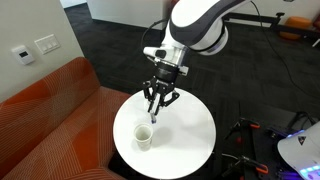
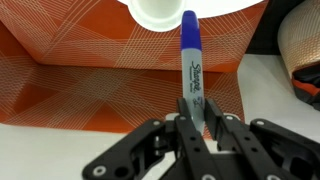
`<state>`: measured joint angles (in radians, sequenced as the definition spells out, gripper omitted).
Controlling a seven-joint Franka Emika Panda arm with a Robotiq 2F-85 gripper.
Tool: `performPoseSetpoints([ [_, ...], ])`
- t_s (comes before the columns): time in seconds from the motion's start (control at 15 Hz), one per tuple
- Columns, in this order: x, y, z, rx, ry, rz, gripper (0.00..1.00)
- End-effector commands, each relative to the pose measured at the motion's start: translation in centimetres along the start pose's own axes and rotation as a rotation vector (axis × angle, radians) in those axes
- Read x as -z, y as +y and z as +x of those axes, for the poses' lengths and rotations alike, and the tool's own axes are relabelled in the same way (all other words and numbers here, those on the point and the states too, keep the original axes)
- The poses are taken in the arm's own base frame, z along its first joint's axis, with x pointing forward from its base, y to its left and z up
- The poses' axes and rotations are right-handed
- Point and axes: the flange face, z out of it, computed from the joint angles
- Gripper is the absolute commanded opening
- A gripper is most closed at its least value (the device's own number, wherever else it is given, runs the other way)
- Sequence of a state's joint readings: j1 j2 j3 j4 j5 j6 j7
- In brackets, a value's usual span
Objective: Put the marker in the cup on the table
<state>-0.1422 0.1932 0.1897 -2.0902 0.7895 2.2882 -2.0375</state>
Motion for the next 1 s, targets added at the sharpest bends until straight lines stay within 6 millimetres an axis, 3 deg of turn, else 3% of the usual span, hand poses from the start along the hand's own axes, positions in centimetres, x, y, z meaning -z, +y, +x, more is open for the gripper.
performPoseSetpoints([
  [0.0,3.5,-2.7,-1.6,-0.058,-0.035,-0.098,0.06],
  [0.33,5.4,-3.4,-6.4,-0.18,-0.099,-0.148,0.06],
  [0.67,5.3,-2.9,-10.9,-0.348,-0.159,-0.176,0.06],
  [0.93,4.1,-2.5,-13.8,-0.487,-0.214,-0.172,0.06],
])
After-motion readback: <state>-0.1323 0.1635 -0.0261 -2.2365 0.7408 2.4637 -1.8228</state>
